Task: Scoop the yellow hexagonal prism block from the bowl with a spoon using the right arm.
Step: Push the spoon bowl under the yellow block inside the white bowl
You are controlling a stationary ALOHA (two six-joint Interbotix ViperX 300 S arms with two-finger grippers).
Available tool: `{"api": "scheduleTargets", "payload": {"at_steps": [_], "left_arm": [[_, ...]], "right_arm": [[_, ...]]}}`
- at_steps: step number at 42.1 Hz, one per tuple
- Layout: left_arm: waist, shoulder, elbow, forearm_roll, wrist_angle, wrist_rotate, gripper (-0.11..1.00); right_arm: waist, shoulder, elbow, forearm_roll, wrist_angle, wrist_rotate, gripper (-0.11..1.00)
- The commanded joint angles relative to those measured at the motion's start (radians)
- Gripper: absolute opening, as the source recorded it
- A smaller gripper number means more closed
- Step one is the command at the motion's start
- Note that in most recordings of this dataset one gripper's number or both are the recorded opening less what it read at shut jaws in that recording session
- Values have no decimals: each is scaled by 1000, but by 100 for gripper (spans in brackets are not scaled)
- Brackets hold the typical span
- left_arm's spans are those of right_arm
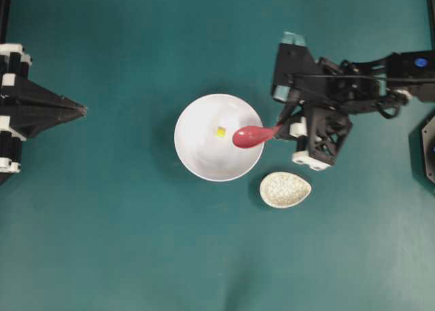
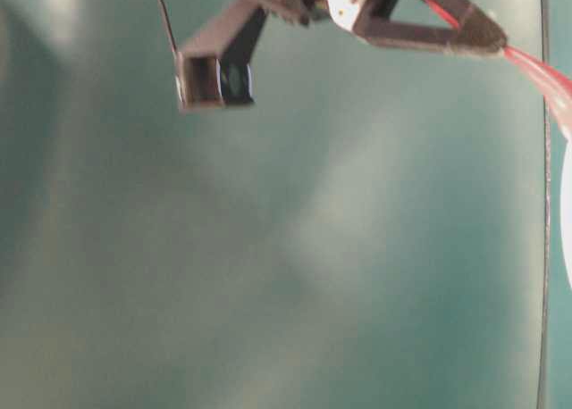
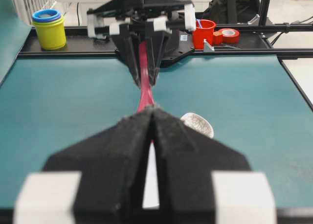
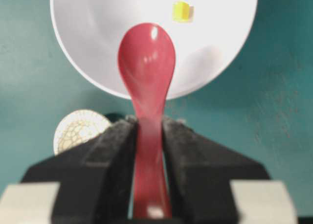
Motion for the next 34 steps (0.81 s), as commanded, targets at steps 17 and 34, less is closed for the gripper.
{"api": "scheduleTargets", "payload": {"at_steps": [17, 34], "left_arm": [[0, 9, -17, 5, -6, 2, 0], [0, 8, -17, 6, -8, 3, 0]], "right_arm": [[-2, 89, -112, -86, 94, 121, 22], [-2, 141, -118, -89, 75, 130, 22]]}}
